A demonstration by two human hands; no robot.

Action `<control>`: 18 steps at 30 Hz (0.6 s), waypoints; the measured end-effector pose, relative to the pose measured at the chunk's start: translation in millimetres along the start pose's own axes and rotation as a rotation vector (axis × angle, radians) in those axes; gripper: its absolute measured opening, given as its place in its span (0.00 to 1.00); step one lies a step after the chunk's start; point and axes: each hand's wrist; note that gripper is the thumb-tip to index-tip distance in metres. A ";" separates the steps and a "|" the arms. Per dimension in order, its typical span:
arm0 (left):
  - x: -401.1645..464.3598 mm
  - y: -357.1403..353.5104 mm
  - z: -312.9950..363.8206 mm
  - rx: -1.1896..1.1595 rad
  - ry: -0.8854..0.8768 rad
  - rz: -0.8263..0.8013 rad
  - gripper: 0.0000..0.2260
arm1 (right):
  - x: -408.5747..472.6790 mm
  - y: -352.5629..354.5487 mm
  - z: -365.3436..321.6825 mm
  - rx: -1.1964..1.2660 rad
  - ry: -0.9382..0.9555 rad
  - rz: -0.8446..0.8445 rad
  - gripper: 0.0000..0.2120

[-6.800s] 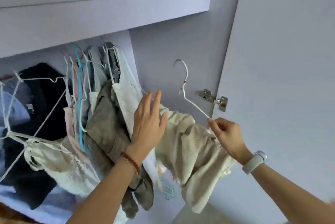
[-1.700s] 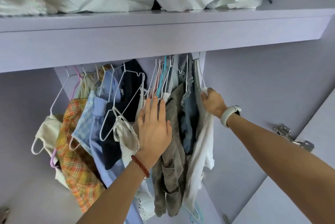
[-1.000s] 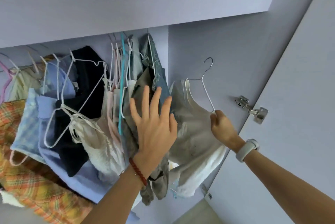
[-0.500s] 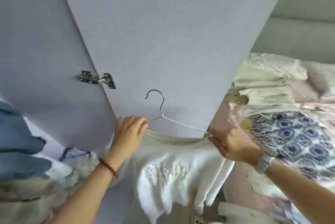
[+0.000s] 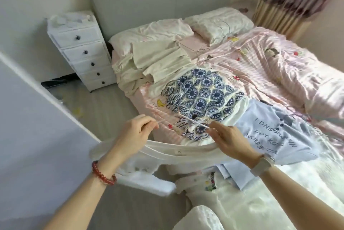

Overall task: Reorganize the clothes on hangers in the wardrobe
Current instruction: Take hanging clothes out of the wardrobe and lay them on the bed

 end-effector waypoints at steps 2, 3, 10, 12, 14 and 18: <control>43.6 -33.4 15.8 0.034 -0.032 -0.048 0.06 | -4.7 11.7 34.6 0.071 -0.158 0.092 0.10; 64.1 -56.8 23.4 0.068 -0.032 -0.088 0.06 | -7.8 16.7 54.0 0.083 -0.241 0.110 0.10; 155.9 -260.0 90.2 0.252 -0.026 -0.390 0.12 | -54.0 62.4 191.8 -0.047 -0.729 0.193 0.10; 179.9 -301.4 117.5 0.235 -0.060 -0.422 0.11 | -60.2 82.1 222.5 -0.135 -0.748 0.275 0.11; 206.6 -335.2 147.1 0.214 -0.115 -0.405 0.11 | -55.3 104.8 251.3 -0.217 -0.760 0.394 0.11; 254.0 -396.1 206.4 0.138 -0.232 -0.258 0.10 | -33.7 154.9 314.8 -0.375 -0.812 0.722 0.11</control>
Point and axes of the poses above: each hand's wrist, its own x-axis towards the middle knuckle, its own y-axis out of the back of the hand, z = x × y, and after that the axes turned 10 degrees about z, right-handed
